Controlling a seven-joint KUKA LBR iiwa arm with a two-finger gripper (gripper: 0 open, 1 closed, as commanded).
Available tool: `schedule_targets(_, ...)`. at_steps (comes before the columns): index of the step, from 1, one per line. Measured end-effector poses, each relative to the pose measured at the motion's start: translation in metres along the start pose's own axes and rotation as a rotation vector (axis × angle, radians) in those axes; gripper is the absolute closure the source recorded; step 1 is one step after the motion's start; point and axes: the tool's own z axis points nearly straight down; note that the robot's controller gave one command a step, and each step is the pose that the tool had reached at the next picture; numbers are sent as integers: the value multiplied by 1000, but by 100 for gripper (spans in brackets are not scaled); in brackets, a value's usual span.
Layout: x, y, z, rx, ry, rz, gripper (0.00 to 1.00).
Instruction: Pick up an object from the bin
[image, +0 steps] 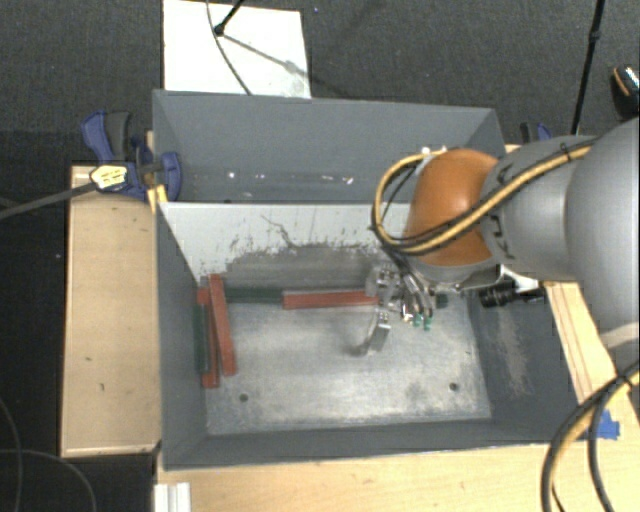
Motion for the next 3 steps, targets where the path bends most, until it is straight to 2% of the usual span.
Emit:
schedule_targets(1, 9, 50, 8, -3, -6, -8, 0)
schedule_targets(2, 6, 47, 6, -3, -11, -3, 100)
schedule_targets(3, -4, -42, 6, 1, -6, -1, 100)
